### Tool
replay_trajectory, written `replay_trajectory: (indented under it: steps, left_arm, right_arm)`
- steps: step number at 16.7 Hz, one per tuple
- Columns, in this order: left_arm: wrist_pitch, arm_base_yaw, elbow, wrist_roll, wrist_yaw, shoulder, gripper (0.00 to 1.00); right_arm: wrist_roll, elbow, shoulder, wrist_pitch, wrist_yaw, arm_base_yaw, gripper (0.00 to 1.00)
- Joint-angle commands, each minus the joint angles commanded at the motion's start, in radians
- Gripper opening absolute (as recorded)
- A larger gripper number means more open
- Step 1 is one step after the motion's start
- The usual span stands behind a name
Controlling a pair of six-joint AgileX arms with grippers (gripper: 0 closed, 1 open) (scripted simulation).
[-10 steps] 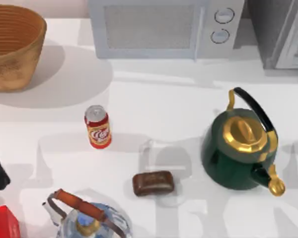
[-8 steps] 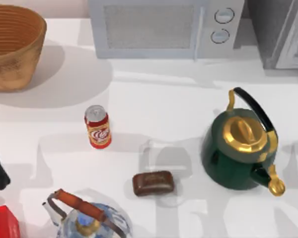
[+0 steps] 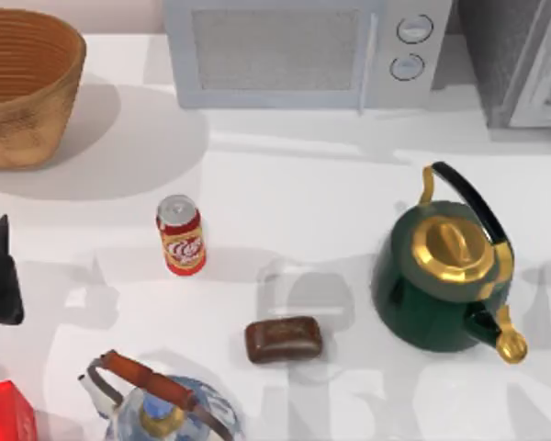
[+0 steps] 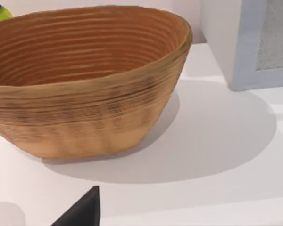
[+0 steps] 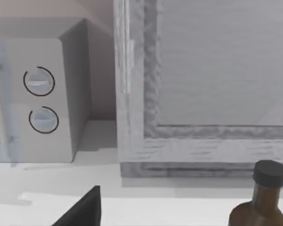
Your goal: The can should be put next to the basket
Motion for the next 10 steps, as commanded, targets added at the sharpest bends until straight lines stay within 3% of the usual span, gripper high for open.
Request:
replay_trajectory:
  steps: [10]
  left_arm:
    - [-0.622,-0.222,0.875,0.173,0.0,1.029,1.0]
  right_arm:
    - [0.0,0.0,0.0,0.0,0.0,0.0,1.0]
